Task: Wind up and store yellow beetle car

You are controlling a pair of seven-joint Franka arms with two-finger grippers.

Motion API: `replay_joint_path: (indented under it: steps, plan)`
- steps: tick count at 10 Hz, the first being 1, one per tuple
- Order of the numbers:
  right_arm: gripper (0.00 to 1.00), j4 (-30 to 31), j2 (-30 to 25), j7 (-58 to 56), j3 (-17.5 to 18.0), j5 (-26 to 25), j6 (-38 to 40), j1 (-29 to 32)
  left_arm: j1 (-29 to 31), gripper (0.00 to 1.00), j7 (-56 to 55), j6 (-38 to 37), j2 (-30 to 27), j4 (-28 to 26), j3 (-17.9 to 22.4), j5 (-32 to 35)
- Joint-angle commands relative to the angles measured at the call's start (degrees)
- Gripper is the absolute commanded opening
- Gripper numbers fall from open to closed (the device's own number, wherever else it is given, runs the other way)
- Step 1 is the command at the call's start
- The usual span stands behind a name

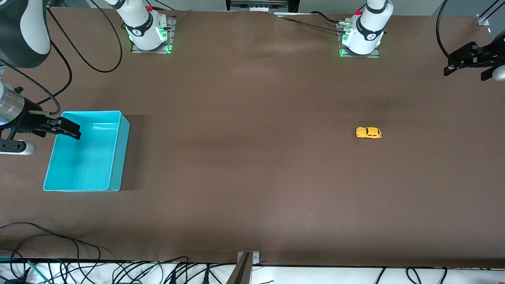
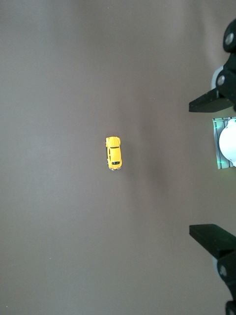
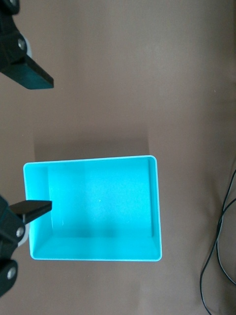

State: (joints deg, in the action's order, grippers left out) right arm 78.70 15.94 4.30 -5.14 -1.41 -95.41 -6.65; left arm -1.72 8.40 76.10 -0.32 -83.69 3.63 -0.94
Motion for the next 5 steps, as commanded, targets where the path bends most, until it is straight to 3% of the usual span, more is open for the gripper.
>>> replay_joint_path:
  steps: [1,5]
  plan:
    - [1.00,1.5,-1.2,0.3,-0.3,1.1,-0.7,-0.3,0.2,1.00,-0.5,-1.4,0.9,2.1,0.1,-1.0]
    - [1.00,1.6,-1.2,0.4,-0.3,1.1,-0.6,-0.3,0.2,1.00,-0.5,-1.4,0.9,2.1,0.1,-1.0]
